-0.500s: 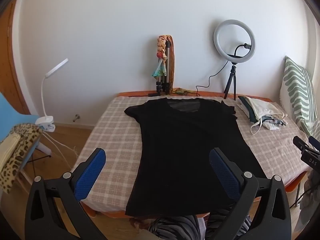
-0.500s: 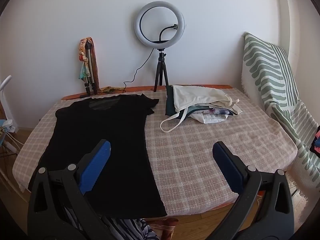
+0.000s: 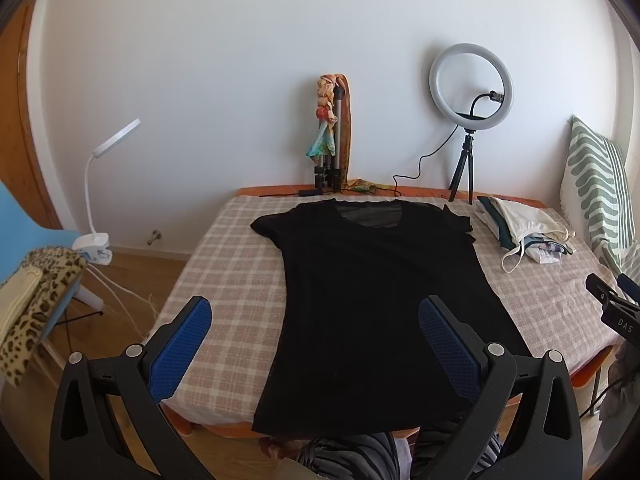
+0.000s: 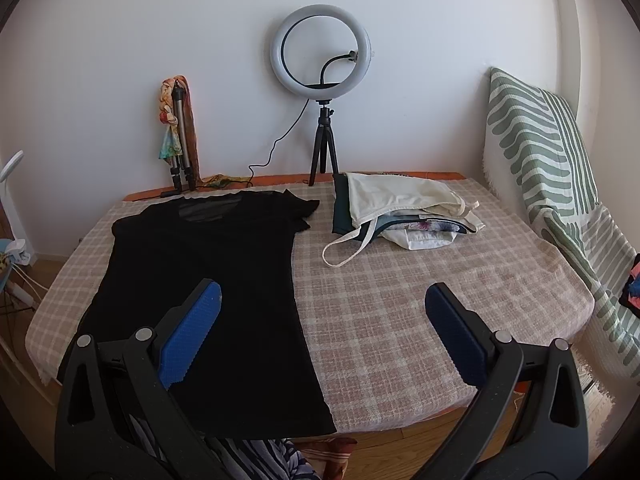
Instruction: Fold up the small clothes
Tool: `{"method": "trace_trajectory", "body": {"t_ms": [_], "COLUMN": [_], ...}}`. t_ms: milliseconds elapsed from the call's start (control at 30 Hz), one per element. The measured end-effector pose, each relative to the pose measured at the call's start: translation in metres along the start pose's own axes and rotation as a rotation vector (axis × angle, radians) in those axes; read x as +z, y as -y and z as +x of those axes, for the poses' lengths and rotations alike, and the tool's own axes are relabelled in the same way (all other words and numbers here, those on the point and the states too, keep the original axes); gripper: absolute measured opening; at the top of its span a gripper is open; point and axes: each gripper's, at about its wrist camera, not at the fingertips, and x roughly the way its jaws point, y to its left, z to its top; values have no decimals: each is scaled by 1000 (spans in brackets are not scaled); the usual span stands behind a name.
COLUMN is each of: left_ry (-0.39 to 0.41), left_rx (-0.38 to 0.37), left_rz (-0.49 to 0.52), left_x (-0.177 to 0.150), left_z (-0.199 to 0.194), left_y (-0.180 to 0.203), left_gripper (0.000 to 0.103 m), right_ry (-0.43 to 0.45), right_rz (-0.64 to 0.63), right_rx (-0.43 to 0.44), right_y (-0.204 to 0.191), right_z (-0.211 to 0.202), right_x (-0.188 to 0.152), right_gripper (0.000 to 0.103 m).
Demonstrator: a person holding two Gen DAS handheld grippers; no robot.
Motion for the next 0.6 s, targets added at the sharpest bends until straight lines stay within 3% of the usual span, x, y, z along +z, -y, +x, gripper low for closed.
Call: {"method": "trace_trajectory", "body": {"t_ms": [600], "left_ry": [5], "left_rx": [-1], "left_rz": [-6], "left_x": [3], "left_z": [-5], "left_y": [-3], "left_gripper": [103], "right_ry": [3], "right_rz": [-4], "right_rx": [-4], "right_y": [-4], "right_z": [-6], "right_x": [1], "right_gripper": [103]}}
